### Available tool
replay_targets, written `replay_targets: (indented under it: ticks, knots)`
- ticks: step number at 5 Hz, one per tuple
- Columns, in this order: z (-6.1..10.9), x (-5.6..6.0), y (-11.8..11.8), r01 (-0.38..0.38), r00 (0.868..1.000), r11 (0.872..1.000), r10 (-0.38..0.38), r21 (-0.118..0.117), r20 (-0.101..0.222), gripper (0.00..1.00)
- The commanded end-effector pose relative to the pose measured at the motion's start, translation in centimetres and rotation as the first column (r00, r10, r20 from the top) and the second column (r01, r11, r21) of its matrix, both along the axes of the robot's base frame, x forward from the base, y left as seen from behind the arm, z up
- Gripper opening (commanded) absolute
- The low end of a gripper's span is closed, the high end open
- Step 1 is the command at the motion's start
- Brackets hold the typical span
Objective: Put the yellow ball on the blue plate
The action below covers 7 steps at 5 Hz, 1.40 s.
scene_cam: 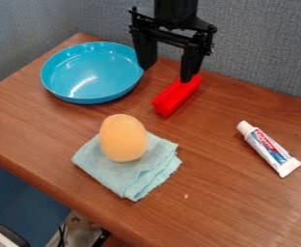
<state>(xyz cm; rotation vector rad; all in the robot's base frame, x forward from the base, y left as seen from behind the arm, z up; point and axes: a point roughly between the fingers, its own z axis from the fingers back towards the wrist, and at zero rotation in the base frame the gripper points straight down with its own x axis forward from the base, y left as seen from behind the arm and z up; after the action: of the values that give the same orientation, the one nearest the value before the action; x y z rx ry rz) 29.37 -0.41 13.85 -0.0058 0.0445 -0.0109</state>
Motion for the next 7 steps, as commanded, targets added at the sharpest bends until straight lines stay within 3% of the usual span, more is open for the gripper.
replay_targets:
  ticks: [1, 2, 3, 4, 5, 6, 7]
  knots:
    - [-0.6, -0.2, 0.1, 0.006, 1.000, 1.000, -0.006, 0.003, -0.019, 1.00]
    - [-1.5, -1.0, 0.8, 0.096, 0.995, 0.994, -0.095, 0.044, -0.025, 1.00]
    - [-2.2, -2.3, 1.1, 0.244, 0.970, 0.967, -0.242, 0.077, -0.040, 1.00]
    - [-3.0, -3.3, 1.3, 0.396, 0.918, 0.915, -0.394, 0.079, -0.050, 1.00]
    - [-3.8, -4.2, 1.6, 0.491, 0.871, 0.868, -0.489, 0.070, -0.050, 1.00]
    - [-5.0, -4.7, 1.8, 0.517, 0.855, 0.853, -0.513, 0.064, -0.074, 1.00]
    - [-6.1, -4.9, 2.2, 0.529, 0.846, 0.847, -0.523, 0.055, -0.102, 1.00]
